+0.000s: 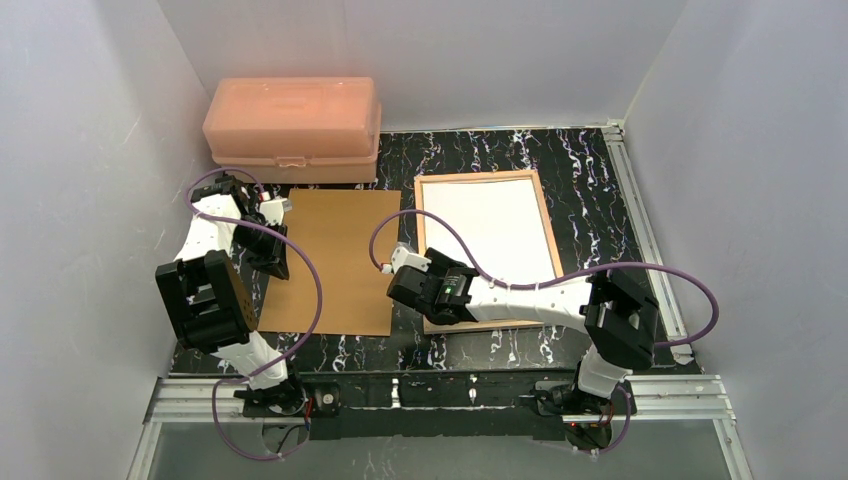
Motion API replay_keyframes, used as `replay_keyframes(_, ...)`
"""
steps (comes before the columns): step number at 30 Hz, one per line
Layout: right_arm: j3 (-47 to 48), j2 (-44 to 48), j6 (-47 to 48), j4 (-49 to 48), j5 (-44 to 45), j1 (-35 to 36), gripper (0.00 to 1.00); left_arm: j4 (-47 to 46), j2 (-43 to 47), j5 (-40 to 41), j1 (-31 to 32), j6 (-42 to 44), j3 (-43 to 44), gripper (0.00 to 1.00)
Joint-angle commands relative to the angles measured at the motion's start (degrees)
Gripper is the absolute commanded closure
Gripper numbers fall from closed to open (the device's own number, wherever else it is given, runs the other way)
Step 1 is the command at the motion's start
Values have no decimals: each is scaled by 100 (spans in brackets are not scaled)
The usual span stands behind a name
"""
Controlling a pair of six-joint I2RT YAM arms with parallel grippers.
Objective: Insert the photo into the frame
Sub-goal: Turn over the photo from the photo frame.
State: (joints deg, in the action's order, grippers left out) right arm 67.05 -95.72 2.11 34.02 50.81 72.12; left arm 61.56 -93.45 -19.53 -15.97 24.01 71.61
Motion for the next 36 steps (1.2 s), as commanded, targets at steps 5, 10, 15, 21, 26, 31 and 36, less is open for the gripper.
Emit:
replay_keyframes(5, -68, 115, -166, -242, 66, -1, 53, 163, 21, -106, -25, 29, -1, 88)
replay_keyframes(10, -252, 184, -70, -467, 201, 4, 56, 160, 27, -103, -18, 31, -3, 88)
replay_keyframes(15, -227, 66, -152, -699, 413, -13, 65, 180, 37, -103, -21, 32, 6, 88)
replay_keyframes(21, -215, -47, -167, -903, 518, -14, 72, 198, 46, -69, -21, 42, 26, 88)
replay_keyframes(26, -169, -34, -384, -902, 489, -13, 75, 198, 20, -70, -20, 42, 31, 88)
replay_keyframes(31, -150, 326, -1053, -466, 807, -14, 82, 190, 10, -61, -15, 44, 20, 89)
replay_keyframes(36, -419, 1139, -1494, -305, 1135, -18, 84, 192, 18, -73, -21, 33, 14, 88)
